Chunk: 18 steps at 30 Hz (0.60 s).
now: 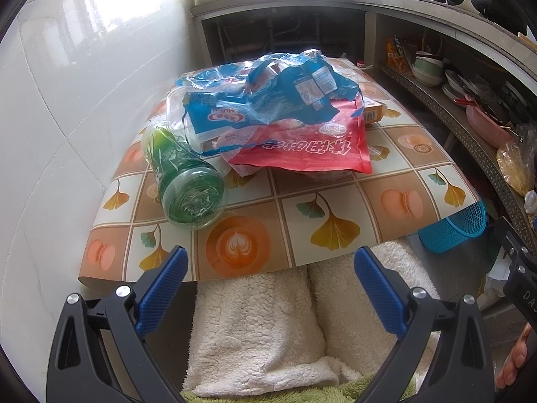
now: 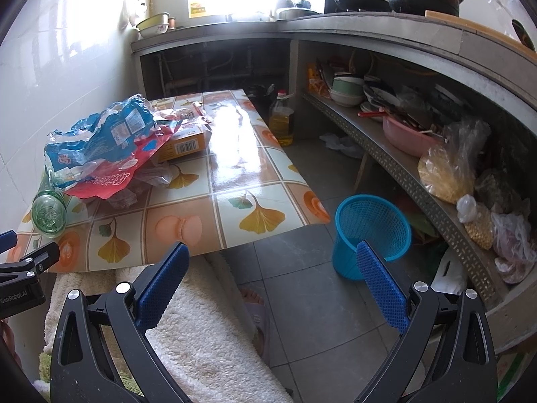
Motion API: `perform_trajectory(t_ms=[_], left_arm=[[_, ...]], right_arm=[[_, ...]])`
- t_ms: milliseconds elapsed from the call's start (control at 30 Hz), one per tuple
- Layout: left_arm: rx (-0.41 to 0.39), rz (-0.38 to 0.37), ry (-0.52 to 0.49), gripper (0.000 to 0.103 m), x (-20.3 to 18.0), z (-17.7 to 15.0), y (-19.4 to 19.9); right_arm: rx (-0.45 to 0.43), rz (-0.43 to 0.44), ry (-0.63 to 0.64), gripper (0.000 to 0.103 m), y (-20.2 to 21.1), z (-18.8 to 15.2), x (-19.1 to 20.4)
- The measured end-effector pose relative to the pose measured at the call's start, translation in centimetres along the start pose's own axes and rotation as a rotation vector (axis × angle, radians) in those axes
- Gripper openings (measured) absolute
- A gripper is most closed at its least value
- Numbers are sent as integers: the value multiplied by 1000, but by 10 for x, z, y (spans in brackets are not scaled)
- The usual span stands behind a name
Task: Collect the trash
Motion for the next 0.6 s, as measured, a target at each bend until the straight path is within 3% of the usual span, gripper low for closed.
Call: perform_trajectory(t_ms=[600], left_arm=[[-34, -5, 20, 97, 2, 18, -5]], right_arm=[[6, 0, -28, 95, -15, 8, -15]])
Point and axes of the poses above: each gripper's, at about its wrist camera, not at the fingertips, and y roughly against the way its jaws point, x to its left, z to its top, the point moved 5 cm from there along -y, roughly the way its jaws point, and after that the axes turned 6 degrees about z, right-handed, at the moved point
